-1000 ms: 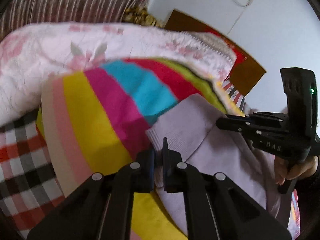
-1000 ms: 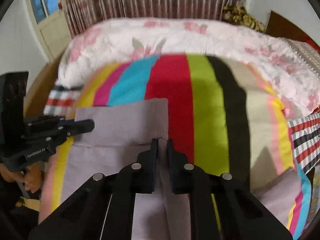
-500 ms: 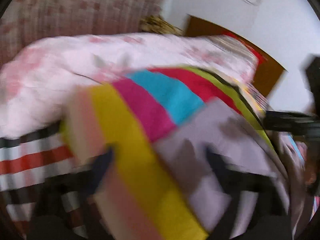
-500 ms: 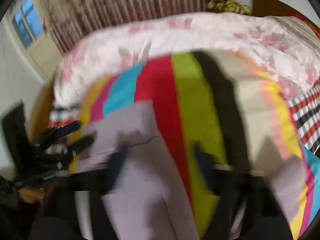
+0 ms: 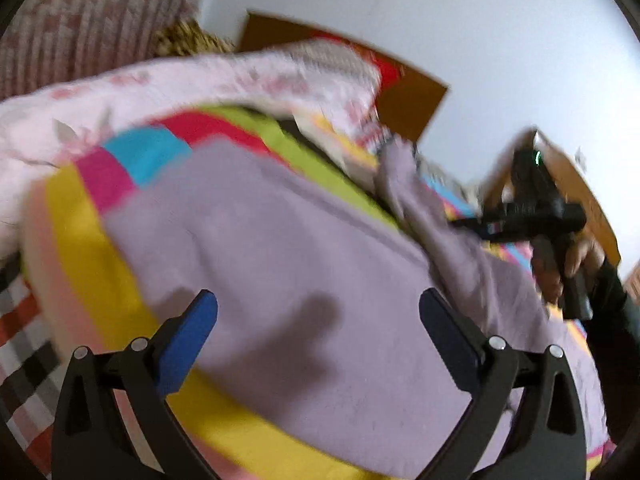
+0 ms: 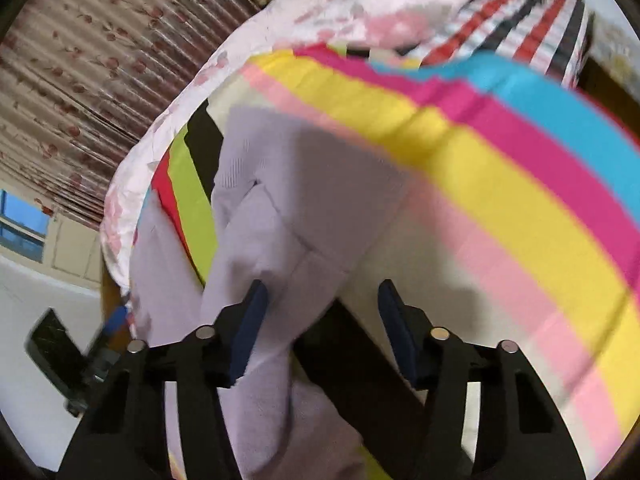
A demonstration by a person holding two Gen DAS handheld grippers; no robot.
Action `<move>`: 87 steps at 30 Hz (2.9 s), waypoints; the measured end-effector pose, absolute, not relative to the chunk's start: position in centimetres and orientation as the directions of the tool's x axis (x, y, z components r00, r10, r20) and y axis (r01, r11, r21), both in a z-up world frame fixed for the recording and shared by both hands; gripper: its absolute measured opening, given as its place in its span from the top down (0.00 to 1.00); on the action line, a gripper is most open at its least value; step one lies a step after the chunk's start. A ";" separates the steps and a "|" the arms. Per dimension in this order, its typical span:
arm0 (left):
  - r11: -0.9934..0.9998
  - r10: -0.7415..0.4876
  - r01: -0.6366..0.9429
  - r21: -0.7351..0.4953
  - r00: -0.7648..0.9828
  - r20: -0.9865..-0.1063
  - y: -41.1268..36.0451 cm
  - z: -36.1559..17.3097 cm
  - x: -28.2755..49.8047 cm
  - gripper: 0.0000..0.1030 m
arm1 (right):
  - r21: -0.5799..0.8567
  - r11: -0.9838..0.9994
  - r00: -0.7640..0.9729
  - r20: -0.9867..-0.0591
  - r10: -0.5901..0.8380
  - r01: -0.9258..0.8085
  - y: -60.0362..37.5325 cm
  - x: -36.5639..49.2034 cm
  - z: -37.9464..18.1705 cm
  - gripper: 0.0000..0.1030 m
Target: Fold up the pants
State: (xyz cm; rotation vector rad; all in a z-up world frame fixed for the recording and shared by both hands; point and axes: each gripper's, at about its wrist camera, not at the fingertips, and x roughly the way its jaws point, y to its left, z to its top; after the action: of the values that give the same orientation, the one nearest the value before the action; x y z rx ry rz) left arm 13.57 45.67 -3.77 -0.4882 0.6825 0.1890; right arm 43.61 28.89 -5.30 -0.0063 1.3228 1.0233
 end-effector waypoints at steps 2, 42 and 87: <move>0.870 0.030 -0.353 -0.345 0.735 -0.678 45.7 -4.7 14.1 0.02 | 0.515 0.585 -0.065 -0.783 0.619 -0.627 29.6 43.3 -4.4 0.80; 0.630 -0.071 -0.392 -0.671 0.830 -0.553 52.1 -4.7 13.5 0.89 | 0.468 0.250 -0.213 -0.732 0.647 -0.848 41.8 37.5 -2.3 0.53; 0.752 0.341 -0.603 -0.267 0.702 -0.625 50.3 1.0 8.6 0.09 | 0.183 0.381 0.095 -0.790 0.606 -0.906 42.6 30.4 1.7 0.44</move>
State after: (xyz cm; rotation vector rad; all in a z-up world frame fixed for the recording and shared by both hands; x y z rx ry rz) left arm 8.64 50.31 1.03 -0.4826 0.5834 0.5485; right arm 30.42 42.59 1.68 -0.3974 0.9254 1.1652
